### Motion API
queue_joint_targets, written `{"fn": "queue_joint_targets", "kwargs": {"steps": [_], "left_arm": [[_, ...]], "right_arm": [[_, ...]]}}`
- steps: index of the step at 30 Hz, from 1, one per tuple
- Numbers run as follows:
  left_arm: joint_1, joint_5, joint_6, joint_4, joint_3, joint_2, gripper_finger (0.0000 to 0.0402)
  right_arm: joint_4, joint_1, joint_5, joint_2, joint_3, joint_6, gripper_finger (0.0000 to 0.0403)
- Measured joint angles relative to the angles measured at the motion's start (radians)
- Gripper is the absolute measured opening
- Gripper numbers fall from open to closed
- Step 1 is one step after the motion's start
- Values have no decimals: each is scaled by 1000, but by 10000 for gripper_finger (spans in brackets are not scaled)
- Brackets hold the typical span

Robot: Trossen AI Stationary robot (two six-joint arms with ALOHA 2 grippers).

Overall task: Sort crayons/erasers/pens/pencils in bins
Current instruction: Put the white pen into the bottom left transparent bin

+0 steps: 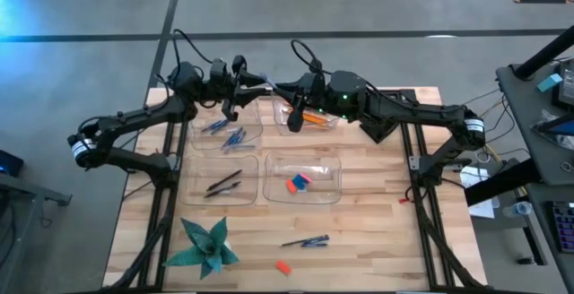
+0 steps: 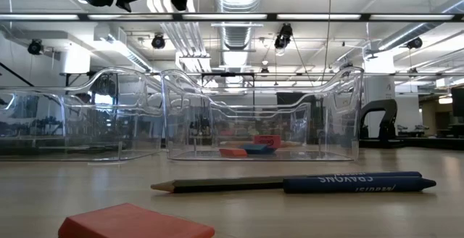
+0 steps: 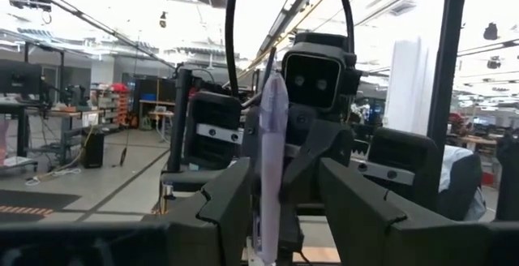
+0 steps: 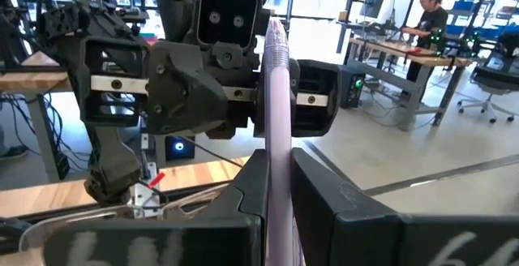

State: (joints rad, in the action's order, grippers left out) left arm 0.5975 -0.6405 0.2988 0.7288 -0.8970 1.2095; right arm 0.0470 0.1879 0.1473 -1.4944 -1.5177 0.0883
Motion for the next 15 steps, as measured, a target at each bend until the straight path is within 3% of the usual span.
{"fn": "queue_joint_targets", "kwargs": {"steps": [15], "left_arm": [[-16,71,-1,34,-1,1,133]], "right_arm": [[12,0,-2,0,0,-2,28]]}}
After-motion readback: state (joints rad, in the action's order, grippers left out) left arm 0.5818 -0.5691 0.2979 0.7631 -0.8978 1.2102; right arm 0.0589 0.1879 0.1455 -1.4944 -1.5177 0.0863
